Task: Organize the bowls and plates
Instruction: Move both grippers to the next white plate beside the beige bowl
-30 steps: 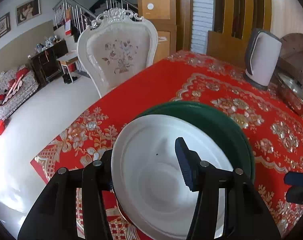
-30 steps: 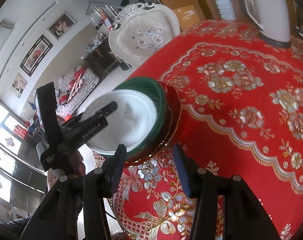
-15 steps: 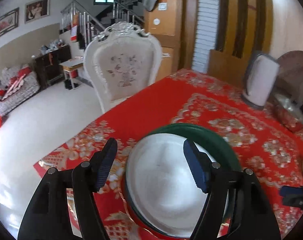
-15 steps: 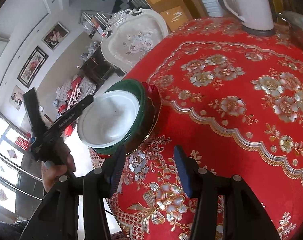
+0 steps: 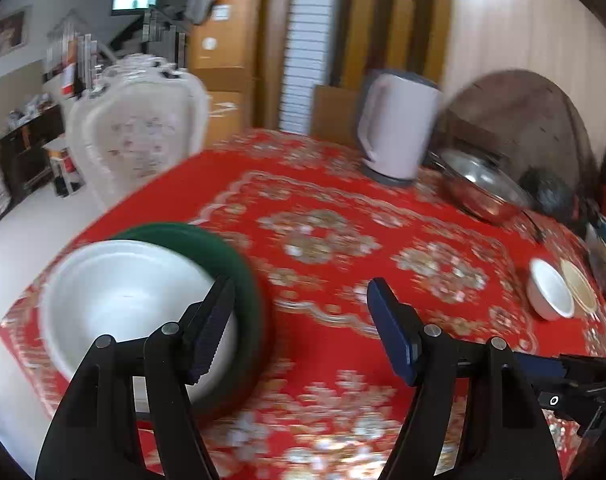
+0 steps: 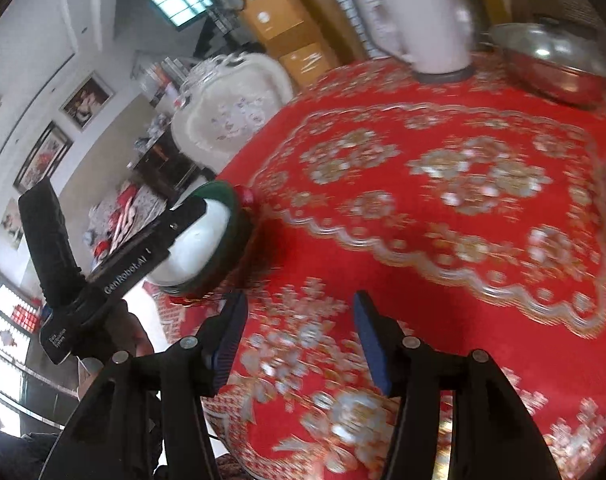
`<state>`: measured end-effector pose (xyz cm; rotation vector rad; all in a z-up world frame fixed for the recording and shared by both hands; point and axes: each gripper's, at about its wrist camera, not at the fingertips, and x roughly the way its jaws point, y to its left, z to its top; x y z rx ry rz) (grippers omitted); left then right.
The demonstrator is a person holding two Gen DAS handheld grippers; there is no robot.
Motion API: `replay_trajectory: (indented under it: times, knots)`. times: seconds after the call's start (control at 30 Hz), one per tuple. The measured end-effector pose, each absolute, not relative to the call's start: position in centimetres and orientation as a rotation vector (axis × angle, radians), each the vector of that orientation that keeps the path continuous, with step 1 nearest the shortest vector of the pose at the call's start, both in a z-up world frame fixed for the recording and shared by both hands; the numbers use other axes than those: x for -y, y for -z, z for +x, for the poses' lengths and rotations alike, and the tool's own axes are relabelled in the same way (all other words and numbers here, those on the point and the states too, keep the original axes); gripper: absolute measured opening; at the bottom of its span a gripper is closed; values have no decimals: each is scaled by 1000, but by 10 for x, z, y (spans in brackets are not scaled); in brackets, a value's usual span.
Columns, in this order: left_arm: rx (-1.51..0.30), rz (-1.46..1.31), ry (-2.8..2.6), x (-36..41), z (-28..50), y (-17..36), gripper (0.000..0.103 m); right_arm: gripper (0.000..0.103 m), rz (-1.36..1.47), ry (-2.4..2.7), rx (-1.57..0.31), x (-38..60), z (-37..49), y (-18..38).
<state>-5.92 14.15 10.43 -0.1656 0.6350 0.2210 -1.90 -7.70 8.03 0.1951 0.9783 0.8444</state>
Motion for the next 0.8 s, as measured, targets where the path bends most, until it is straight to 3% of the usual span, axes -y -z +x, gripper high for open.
replay_trajectory:
  times: [0.8]
  knots:
    - [-707, -9, 128, 68, 24, -116, 70, 59, 458, -410, -881, 315, -6, -71]
